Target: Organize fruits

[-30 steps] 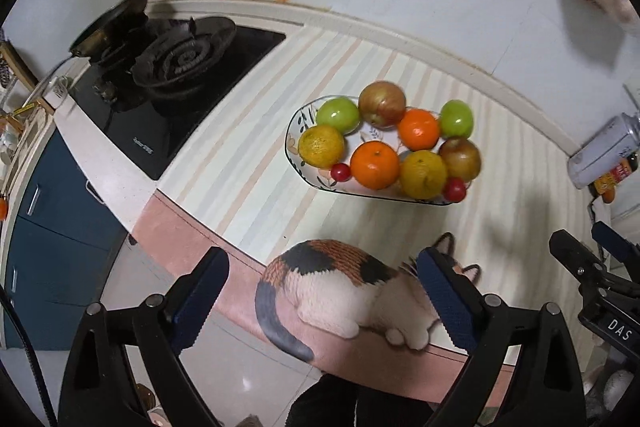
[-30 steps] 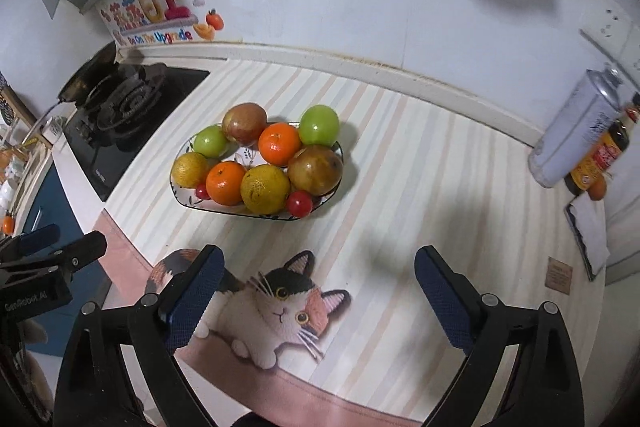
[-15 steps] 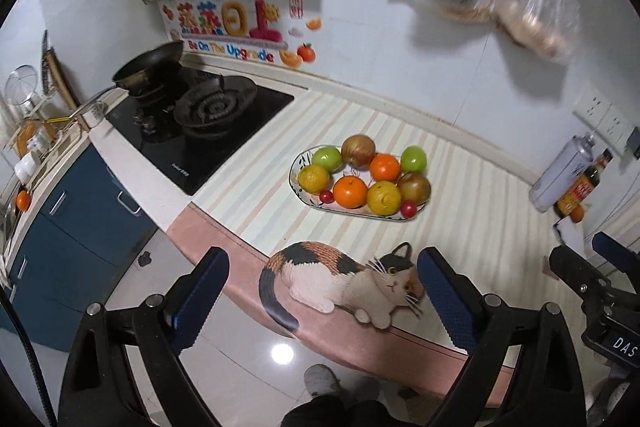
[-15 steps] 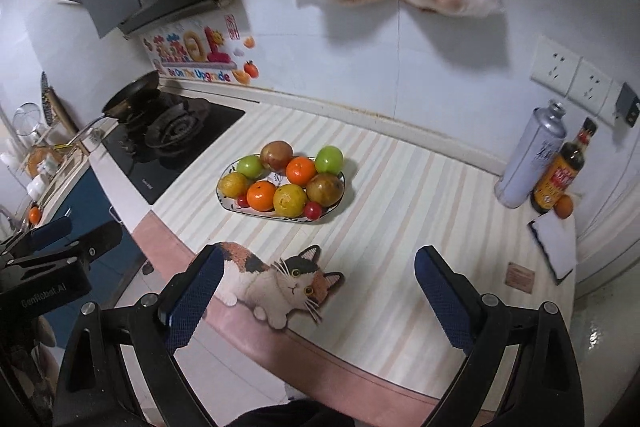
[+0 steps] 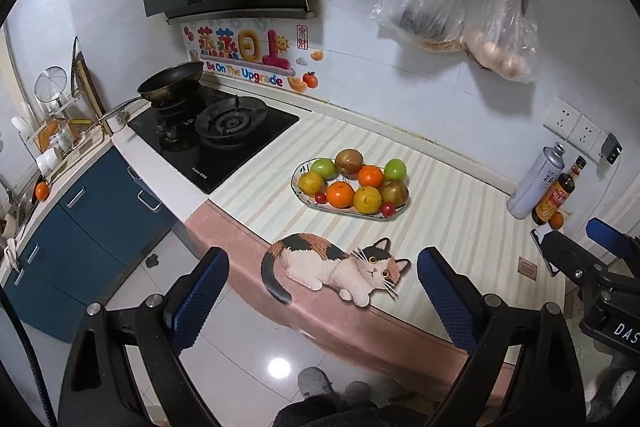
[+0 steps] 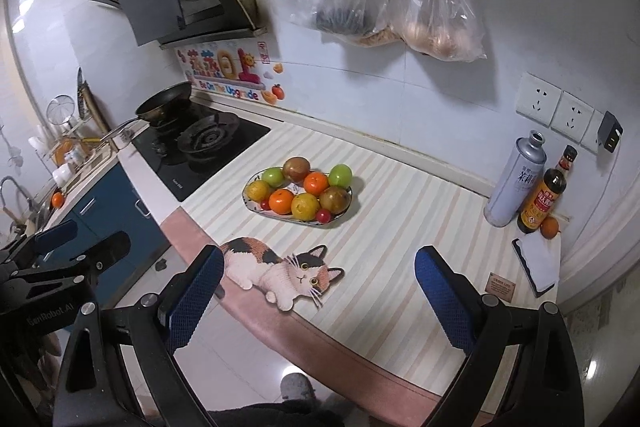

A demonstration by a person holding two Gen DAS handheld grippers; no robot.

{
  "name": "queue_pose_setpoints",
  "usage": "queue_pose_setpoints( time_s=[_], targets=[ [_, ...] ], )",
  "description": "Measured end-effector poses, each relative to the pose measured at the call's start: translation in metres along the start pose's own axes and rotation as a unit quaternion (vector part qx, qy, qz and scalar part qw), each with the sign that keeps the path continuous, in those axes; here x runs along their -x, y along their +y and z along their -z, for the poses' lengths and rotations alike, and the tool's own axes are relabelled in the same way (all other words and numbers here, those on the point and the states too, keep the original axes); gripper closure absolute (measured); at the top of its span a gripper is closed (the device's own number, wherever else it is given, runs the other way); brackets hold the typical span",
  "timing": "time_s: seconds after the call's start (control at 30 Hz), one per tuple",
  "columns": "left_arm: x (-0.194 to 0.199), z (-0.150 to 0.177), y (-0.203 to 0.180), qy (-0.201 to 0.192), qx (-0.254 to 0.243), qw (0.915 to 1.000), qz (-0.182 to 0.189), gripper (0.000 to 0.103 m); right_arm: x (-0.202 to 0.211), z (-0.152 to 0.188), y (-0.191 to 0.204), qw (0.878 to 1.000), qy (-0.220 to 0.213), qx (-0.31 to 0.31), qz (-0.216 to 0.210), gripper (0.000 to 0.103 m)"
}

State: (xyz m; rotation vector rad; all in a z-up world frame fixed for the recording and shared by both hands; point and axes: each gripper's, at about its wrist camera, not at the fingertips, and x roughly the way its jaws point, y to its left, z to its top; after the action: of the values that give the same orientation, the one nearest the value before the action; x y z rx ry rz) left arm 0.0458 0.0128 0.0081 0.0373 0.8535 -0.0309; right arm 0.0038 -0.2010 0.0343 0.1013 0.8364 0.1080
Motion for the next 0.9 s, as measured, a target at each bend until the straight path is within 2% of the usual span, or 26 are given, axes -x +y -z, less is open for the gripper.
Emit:
queue_pose_setpoints(
  time_s=[0.27, 0.9],
  targets=[
    [0.005, 0.000, -0.006, -0.004, 0.002, 1.0000, 0.002, 0.007, 0.000, -0.001, -0.004, 1.000, -0.001, 0.000, 0.007, 0.004],
    [-0.075, -0.046, 0.000, 0.016, -0.006, 0.9995, -0.026, 0.007, -0.105, -0.056, -0.010, 0.999, 0.024, -0.007, 0.030, 0.004]
  ],
)
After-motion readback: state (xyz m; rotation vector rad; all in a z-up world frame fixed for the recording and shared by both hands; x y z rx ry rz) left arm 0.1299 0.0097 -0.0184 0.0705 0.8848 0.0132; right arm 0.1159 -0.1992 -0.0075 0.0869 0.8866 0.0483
